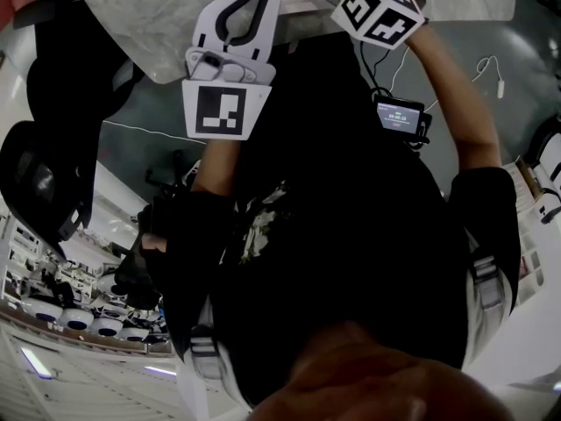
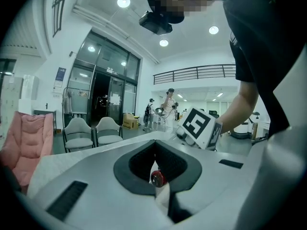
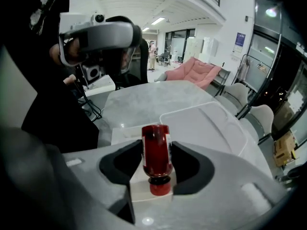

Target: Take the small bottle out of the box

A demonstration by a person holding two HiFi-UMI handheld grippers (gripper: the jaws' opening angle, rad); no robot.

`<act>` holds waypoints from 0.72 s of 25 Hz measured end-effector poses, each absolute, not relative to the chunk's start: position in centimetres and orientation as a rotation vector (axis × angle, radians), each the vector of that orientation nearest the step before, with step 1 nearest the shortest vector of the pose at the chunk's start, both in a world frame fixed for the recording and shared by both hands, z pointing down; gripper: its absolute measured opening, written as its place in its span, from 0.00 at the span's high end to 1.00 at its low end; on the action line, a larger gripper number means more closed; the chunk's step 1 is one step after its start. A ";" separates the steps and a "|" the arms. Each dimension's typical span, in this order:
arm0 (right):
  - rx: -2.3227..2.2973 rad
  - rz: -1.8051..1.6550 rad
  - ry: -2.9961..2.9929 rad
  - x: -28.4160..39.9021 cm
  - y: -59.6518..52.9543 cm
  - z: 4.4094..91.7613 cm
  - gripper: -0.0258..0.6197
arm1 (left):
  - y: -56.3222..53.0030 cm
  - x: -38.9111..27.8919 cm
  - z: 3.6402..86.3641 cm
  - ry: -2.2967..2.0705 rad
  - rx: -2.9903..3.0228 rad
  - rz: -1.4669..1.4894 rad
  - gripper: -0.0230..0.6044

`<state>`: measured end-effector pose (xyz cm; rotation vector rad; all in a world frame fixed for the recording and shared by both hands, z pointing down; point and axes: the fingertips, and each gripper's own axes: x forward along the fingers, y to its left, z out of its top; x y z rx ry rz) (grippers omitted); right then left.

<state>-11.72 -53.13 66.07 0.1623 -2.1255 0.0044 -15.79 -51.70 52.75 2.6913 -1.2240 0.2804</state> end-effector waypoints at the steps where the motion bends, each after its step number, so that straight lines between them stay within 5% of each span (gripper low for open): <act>1: 0.184 0.005 -2.136 -11.7 -53.2 64.9 0.67 | -51.7 -15.8 52.5 -1.222 2.692 0.280 0.94; 18: 0.420 0.087 -2.194 -7.6 -52.3 58.6 0.67 | -51.9 -13.3 51.6 -1.150 2.755 0.275 0.94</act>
